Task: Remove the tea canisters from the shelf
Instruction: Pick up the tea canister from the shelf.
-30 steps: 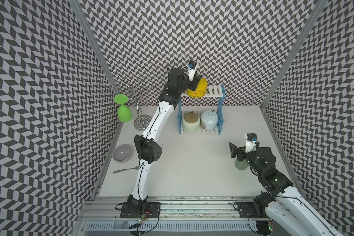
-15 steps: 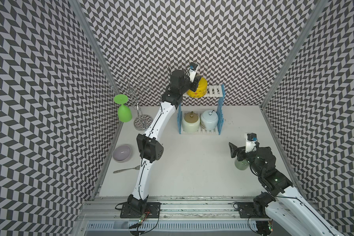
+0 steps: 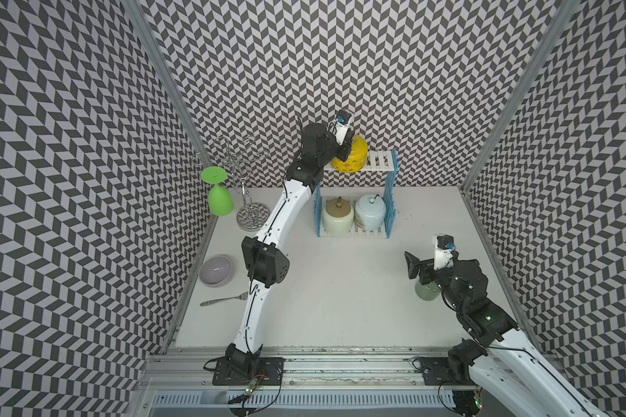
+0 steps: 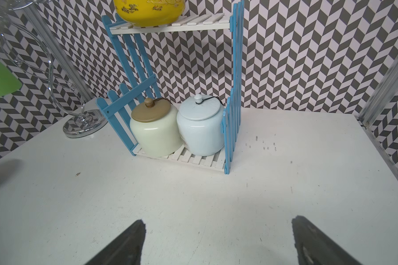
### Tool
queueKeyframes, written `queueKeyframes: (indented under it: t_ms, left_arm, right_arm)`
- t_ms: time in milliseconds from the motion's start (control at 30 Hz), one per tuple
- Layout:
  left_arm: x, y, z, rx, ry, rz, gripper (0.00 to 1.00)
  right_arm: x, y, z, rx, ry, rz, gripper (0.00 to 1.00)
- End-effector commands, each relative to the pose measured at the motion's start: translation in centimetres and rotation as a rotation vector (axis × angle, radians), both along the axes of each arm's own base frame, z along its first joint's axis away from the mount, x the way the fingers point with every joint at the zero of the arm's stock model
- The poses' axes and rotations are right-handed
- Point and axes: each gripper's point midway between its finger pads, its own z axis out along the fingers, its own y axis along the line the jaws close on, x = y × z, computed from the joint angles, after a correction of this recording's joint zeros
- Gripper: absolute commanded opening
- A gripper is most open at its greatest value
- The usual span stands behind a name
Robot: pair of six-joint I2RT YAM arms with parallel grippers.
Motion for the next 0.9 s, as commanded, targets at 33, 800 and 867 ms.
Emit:
queueKeyframes:
  t_ms: [33,800,867]
  left_arm:
    - [-4.4,1.1,9.2,-0.047,-0.237,-0.029,0.00]
    - [-13.4,4.1,17.6,-0.252,-0.333,-0.287,0.00]
    - [-14.3,4.0,17.5,-0.266,-0.302,-0.311,0.00]
  right_arm:
    - [0.1,0.0,1.1,0.014,-0.054,-0.008,1.00]
    - [0.0,-0.3,1.7,0.017,-0.071,-0.019,1.00]
    - [-0.1,-0.4,1.8,0.017,-0.075,-0.020,1.00]
